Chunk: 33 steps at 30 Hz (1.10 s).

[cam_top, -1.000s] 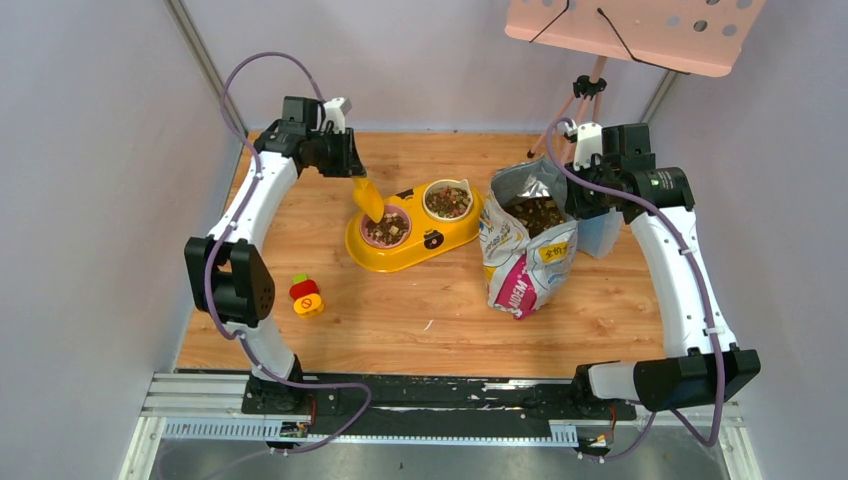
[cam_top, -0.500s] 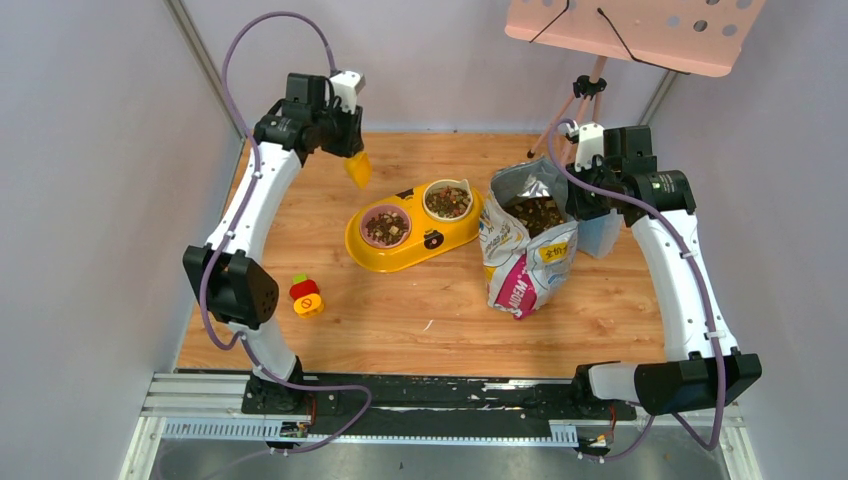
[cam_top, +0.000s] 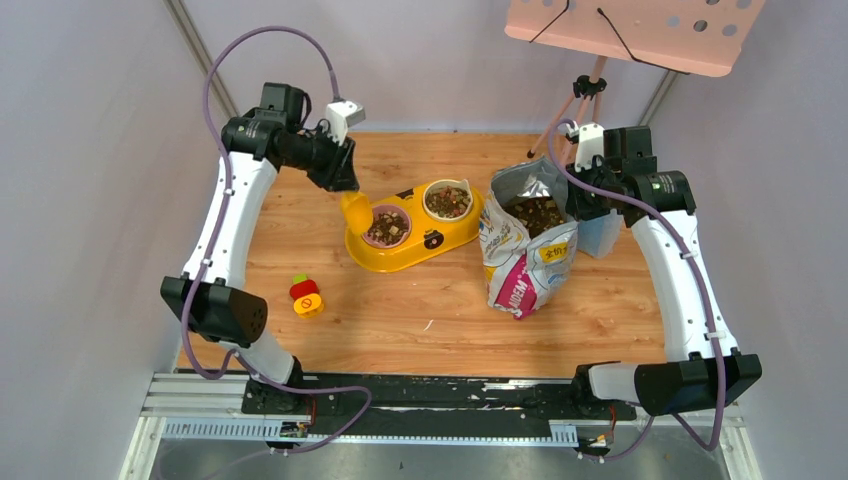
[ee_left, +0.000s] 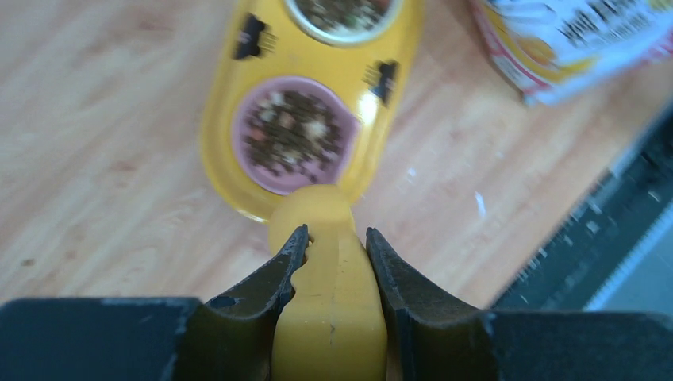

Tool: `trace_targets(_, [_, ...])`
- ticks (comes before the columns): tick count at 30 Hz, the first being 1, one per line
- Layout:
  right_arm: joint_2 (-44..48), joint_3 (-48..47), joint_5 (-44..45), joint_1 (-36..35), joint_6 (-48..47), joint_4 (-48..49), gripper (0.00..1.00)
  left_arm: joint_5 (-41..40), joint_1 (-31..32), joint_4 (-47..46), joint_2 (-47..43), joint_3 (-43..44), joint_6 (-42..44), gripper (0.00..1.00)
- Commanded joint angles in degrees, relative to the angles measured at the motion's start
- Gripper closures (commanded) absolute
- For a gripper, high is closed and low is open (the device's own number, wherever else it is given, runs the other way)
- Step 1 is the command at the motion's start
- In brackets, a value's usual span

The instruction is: Serve the pet food

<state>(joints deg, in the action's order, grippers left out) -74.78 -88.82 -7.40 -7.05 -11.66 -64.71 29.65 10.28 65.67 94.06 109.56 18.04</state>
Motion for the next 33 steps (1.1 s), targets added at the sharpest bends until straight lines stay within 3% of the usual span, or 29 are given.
trace_targets(1, [2.6, -0.1, -1.1, -0.1, 0.0, 7.6, 1.00, 16.0, -1.2, 20.3, -0.4, 1.5, 11.7, 1.00])
trace_targets(5, [2.5, -0.3, -0.8, -0.1, -0.3, 7.7, 1.00, 20.3, -1.4, 28.9, 5.0, -3.1, 13.8, 1.00])
trace_targets(11, [1.8, -0.5, -1.5, 0.0, 0.4, 8.4, 1.00, 21.2, -2.1, 28.3, 12.6, -13.1, 10.3, 0.99])
trace_targets(16, [2.6, -0.4, -0.2, -0.1, -0.3, 8.5, 1.00, 13.4, -3.3, 24.6, 18.3, -13.3, 1.8, 0.99])
trace_targets(20, [3.5, 0.5, 0.0, -0.1, -0.3, 8.6, 1.00, 12.0, -6.1, 22.9, 22.6, -11.9, -1.4, 0.83])
trace_targets(29, [5.2, 1.9, 1.3, 0.1, -0.8, 8.6, 1.00, 5.2, -11.7, 23.4, 32.2, -7.2, -2.2, 0.76])
trace_targets(33, [5.1, 1.8, 1.3, 0.0, -0.9, 8.2, 1.00, 3.1, -14.3, 21.3, 34.3, -6.3, -3.7, 0.62])
